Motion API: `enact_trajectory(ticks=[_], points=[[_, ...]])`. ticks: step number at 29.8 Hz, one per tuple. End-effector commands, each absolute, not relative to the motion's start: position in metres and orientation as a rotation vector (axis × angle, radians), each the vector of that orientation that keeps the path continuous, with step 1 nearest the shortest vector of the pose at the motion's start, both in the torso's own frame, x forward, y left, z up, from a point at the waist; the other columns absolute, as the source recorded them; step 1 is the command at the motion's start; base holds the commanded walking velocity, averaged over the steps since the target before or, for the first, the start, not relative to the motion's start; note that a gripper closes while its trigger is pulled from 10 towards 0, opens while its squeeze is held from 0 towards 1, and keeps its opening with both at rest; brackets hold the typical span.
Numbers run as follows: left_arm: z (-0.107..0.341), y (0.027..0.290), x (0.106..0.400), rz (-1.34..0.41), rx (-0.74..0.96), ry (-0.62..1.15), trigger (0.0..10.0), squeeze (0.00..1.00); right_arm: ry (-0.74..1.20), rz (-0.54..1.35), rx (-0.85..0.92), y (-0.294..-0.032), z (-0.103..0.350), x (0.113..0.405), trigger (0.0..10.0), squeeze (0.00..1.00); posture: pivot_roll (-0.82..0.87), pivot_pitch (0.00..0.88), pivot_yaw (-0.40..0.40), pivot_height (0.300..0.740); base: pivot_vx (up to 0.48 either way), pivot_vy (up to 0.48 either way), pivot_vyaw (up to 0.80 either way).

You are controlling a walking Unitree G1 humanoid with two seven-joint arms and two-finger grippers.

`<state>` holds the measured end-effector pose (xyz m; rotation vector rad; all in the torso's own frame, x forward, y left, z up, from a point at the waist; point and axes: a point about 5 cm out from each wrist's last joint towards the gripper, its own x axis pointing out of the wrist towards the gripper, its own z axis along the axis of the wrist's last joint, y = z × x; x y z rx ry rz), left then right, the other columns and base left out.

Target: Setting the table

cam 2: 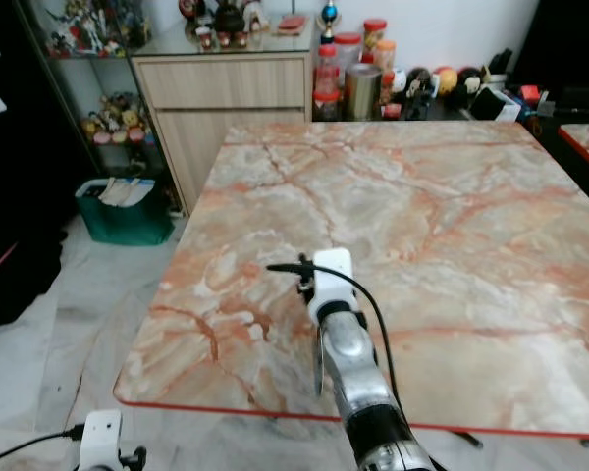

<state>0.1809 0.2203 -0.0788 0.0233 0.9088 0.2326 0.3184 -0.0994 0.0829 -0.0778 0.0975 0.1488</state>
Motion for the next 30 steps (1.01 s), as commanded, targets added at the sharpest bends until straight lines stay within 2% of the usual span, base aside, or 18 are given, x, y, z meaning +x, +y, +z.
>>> enact_trajectory(ticks=[1, 14, 17, 30], points=[[-0.078, 0.224, 0.180, 0.236, 0.027, 0.908, 10.0, 0.00, 0.060, 0.158, -0.090, -0.095, 0.095, 0.315, 10.0, 0.00, -0.01, 0.000, 0.047, 0.740, 0.000, 0.000, 0.00], [-0.079, 0.221, 0.180, 0.215, 0.036, 0.916, 10.0, 0.00, 0.129, 0.081, -0.122, -0.113, 0.089, 0.293, 10.0, 0.00, -0.03, 0.000, 0.055, 0.740, 0.000, 0.000, 0.00], [-0.079, 0.220, 0.180, 0.205, 0.040, 0.918, 10.0, 0.00, 0.207, 0.084, -0.133, -0.125, 0.065, 0.283, 10.0, 0.00, -0.04, 0.000, 0.059, 0.740, 0.000, 0.000, 0.00], [-0.080, 0.223, 0.177, 0.217, 0.039, 0.922, 10.0, 0.00, 0.202, 0.254, -0.114, -0.110, 0.063, 0.278, 10.0, 0.00, -0.03, 0.000, 0.052, 0.740, 0.000, 0.000, 0.00]])
